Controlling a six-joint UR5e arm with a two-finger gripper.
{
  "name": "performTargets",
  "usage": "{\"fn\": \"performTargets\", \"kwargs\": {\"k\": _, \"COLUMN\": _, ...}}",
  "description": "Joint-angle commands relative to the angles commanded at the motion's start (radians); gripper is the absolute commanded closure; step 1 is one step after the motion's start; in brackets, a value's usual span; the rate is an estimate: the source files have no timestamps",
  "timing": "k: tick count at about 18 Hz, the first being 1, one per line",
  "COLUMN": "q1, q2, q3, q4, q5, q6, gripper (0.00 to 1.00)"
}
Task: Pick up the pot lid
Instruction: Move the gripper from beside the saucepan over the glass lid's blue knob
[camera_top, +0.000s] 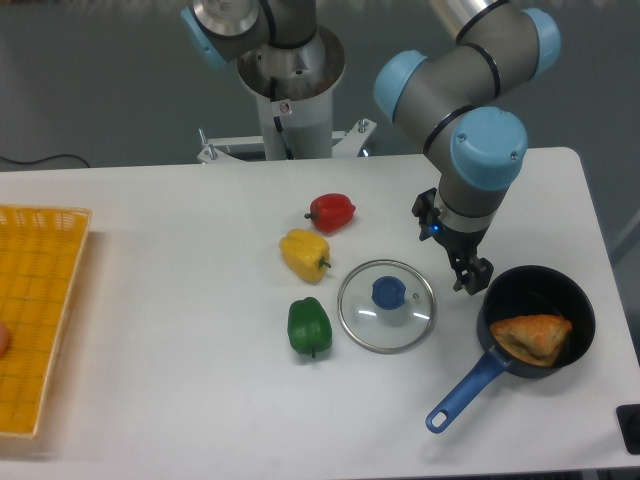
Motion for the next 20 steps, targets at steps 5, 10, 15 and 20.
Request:
{"fn": "performTargets", "kwargs": {"k": 5, "q1": -0.006, "q2": -0.005, "q3": -0.008, "q4": 0.008, "q5": -0.002, "q6": 0.02, "gripper": 0.0}}
{"fn": "performTargets", "kwargs": {"k": 10, "q1": -0.009, "q2": -0.017, "q3": -0.018, "q4": 0.011, "q5": 0.002, "q6": 0.251, "gripper": 0.0}}
{"fn": "performTargets", "kwargs": {"k": 15, "q1": -0.009, "q2": -0.052, "q3": -0.046, "q4": 0.096, "q5": 0.002, "q6": 0.448, "gripper": 0.0}}
{"fn": "performTargets", "kwargs": {"k": 20, "q1": -0.014, "q2": -0.072, "q3": -0.071, "q4": 0.152, "q5": 0.0, "q6": 0.476, "gripper": 0.0}}
